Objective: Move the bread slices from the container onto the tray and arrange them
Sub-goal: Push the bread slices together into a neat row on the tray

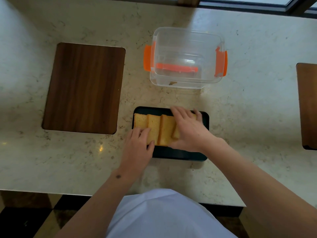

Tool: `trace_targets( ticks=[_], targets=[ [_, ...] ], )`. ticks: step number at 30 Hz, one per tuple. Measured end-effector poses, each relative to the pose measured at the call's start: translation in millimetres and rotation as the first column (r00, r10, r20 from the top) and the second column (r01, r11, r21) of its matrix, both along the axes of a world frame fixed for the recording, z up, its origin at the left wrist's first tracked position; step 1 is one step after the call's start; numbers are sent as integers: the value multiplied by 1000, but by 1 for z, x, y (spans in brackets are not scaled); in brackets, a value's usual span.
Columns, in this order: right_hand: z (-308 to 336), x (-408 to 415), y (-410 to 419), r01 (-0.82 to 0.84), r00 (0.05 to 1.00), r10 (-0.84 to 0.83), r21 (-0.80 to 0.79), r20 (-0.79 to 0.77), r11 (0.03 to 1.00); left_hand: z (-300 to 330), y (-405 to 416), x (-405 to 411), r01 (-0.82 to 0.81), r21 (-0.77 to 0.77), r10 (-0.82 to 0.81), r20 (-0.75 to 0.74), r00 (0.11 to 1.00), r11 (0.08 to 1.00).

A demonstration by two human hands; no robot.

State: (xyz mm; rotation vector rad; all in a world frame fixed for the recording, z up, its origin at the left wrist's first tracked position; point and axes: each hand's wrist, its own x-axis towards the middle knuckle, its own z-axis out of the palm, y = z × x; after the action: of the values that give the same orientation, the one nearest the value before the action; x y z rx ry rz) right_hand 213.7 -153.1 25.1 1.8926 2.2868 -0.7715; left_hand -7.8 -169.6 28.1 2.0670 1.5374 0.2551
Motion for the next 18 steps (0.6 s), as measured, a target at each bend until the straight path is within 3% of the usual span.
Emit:
trace_targets(
  ticks=[3,6,10,18],
  targets=[
    [6,30,-11,170,985,-171,-37,-20,985,7,-7,9,-11,-57,16,90,996,998],
    [4,40,-19,150,988,-147,-97,35,984,9,-20,22,-4,-230,44,171,984,973],
    [-4,34,-13,77,995,-71,-86,74,993,5,-32,33,25,-337,22,135,991,941],
    [-9,37,-10,-7,995,10,-34,97,999,6,-34,36,40,-277,-14,96,995,960]
  ],
)
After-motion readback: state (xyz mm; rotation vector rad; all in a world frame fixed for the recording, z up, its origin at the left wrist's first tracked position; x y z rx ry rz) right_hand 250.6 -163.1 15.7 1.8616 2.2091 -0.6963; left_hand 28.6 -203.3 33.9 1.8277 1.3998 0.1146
